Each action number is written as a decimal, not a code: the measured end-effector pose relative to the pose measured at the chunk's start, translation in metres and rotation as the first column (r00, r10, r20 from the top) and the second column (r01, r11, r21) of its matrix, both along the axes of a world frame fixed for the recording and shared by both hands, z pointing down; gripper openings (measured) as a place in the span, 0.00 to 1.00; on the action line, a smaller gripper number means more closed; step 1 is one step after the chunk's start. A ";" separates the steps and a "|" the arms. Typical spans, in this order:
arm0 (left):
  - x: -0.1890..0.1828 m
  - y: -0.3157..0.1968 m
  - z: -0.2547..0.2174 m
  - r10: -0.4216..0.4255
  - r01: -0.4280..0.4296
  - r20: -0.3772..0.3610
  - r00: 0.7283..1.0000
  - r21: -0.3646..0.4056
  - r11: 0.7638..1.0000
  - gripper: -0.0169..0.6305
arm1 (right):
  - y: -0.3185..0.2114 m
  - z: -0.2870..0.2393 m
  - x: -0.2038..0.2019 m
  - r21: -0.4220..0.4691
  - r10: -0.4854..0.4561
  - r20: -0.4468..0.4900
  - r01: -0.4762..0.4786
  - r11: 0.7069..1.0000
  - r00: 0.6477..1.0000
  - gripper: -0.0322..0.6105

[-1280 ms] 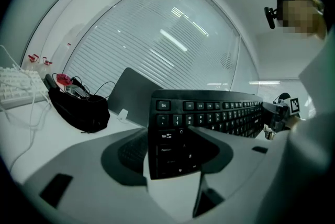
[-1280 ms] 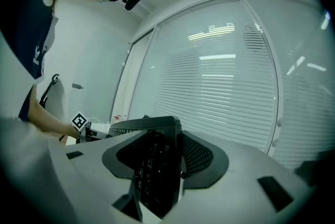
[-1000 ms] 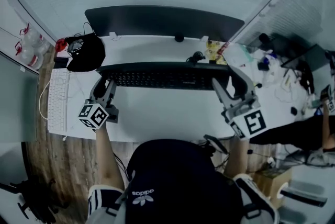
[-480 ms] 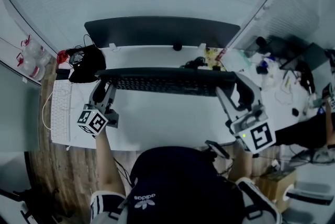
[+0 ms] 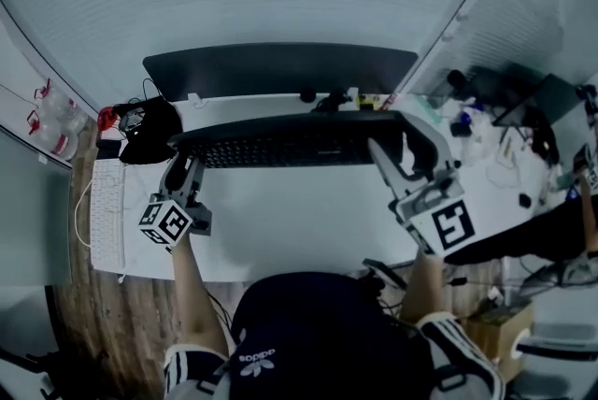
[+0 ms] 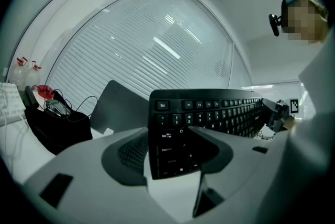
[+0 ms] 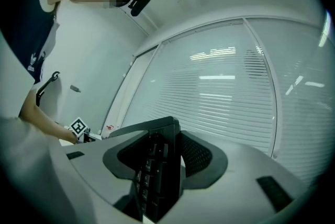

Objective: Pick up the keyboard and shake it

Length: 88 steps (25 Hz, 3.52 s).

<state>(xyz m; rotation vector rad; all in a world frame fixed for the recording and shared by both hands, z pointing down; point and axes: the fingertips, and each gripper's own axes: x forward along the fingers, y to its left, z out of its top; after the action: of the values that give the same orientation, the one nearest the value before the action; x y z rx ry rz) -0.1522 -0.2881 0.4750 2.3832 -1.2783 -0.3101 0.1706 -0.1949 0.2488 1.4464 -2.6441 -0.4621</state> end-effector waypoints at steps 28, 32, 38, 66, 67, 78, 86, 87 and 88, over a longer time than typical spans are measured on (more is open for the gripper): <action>-0.018 0.037 -0.100 -0.134 0.044 0.397 0.908 0.229 0.972 0.37 | 0.033 0.088 0.056 -0.143 -0.015 0.232 0.049 0.989 0.973 0.33; -0.013 0.045 -0.139 -0.182 0.021 0.484 0.856 0.319 0.948 0.37 | 0.036 0.102 0.062 -0.134 -0.035 0.322 0.082 0.988 0.946 0.33; -0.018 0.048 -0.175 -0.219 -0.015 0.566 0.795 0.380 0.925 0.37 | 0.036 0.119 0.052 -0.134 -0.040 0.368 0.095 0.986 0.929 0.33; -0.005 0.074 -0.237 -0.264 -0.088 0.660 0.703 0.448 0.889 0.37 | 0.060 0.147 0.038 -0.215 -0.052 0.495 0.180 0.960 0.867 0.32; -0.007 0.070 -0.233 -0.256 -0.088 0.670 0.697 0.434 0.897 0.37 | 0.057 0.149 0.039 -0.211 -0.054 0.525 0.192 0.958 0.850 0.32; -0.020 0.061 -0.230 -0.258 -0.069 0.628 0.734 0.447 0.892 0.37 | 0.052 0.123 0.026 -0.149 -0.104 0.394 0.175 0.973 0.913 0.32; -0.014 0.057 -0.227 -0.245 -0.080 0.620 0.746 0.448 0.890 0.37 | 0.054 0.128 0.030 -0.166 -0.132 0.466 0.233 0.958 0.875 0.31; -0.013 0.053 -0.226 -0.245 -0.078 0.620 0.745 0.446 0.892 0.37 | 0.051 0.130 0.032 -0.165 -0.136 0.466 0.237 0.957 0.874 0.31; -0.012 0.050 -0.226 -0.249 -0.073 0.621 0.743 0.445 0.892 0.37 | 0.049 0.129 0.032 -0.156 -0.143 0.450 0.236 0.959 0.881 0.32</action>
<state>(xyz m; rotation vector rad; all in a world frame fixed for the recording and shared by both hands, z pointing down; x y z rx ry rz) -0.1644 -0.2381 0.2494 2.9786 -1.7954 0.3157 0.2021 -0.1459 0.3777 1.3599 -3.0802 0.1515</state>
